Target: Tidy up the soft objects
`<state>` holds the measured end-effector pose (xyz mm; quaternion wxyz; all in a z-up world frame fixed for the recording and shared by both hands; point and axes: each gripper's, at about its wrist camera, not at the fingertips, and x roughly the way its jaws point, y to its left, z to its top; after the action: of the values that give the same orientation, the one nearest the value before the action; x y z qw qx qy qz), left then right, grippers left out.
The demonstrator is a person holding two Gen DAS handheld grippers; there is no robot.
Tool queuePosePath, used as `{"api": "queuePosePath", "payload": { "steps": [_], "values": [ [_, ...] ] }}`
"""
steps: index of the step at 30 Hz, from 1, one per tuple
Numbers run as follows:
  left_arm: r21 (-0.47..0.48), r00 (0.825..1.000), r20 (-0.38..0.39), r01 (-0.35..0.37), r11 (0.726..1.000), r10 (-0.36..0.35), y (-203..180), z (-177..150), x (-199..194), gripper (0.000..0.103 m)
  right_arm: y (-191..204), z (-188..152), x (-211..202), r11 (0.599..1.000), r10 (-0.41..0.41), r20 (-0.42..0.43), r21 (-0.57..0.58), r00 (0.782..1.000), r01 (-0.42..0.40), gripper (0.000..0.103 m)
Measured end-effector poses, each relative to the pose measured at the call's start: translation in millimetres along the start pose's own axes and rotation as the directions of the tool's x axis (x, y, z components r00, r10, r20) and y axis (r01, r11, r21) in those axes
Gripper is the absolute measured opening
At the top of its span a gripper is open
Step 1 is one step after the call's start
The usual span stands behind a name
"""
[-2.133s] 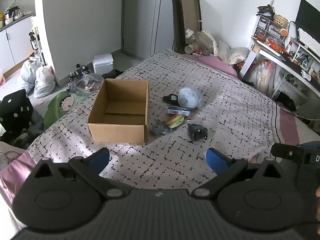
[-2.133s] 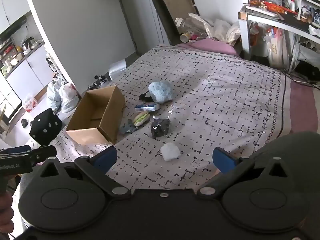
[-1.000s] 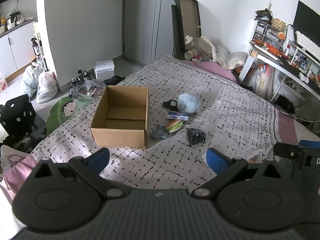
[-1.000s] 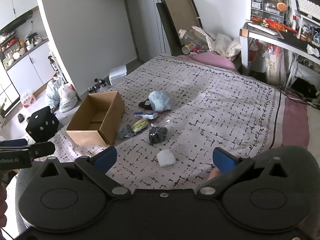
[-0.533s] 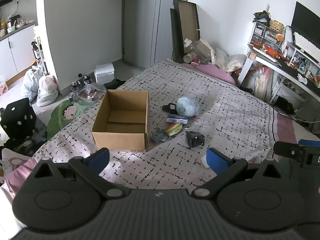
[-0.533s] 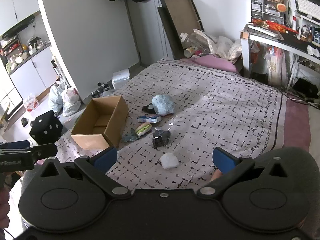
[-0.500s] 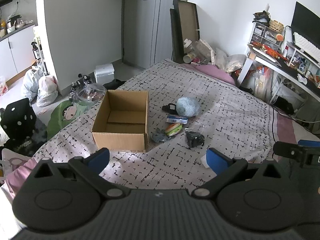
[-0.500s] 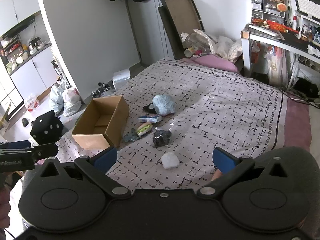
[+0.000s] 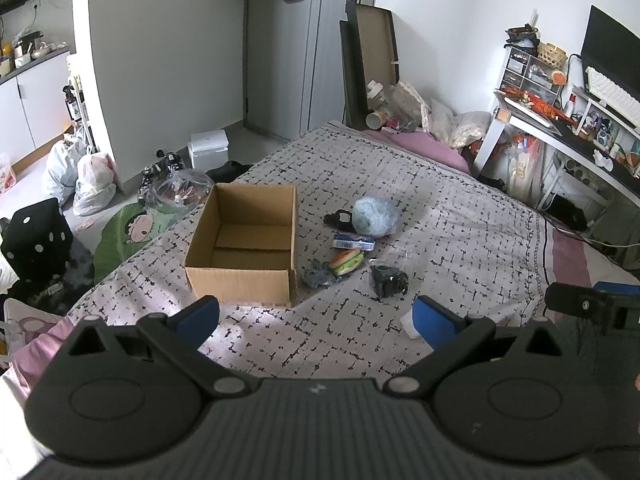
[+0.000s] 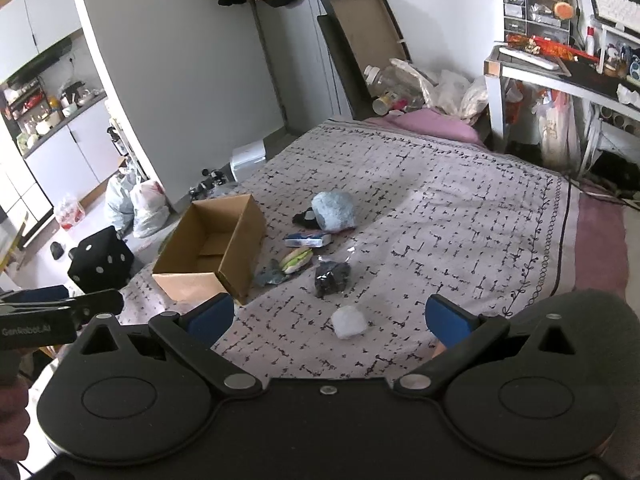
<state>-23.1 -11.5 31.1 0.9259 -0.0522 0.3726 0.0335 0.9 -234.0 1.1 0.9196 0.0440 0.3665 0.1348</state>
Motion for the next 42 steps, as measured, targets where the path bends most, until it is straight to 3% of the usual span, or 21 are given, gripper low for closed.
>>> {"api": "queuePosePath", "payload": {
  "steps": [22, 42],
  "values": [
    [0.004, 0.999, -0.031, 0.021, 1.0, -0.021, -3, -1, 19, 0.102, -7, -3, 14, 1.0, -0.017, -0.024, 0.013, 1.0, 0.017, 0.103],
    [-0.029, 0.993, -0.105, 0.045, 0.999, -0.048, -3, 1, 90, 0.102, -19, -12, 87, 1.0, 0.0, -0.134, 0.027, 0.991, 0.003, 0.103]
  ]
}}
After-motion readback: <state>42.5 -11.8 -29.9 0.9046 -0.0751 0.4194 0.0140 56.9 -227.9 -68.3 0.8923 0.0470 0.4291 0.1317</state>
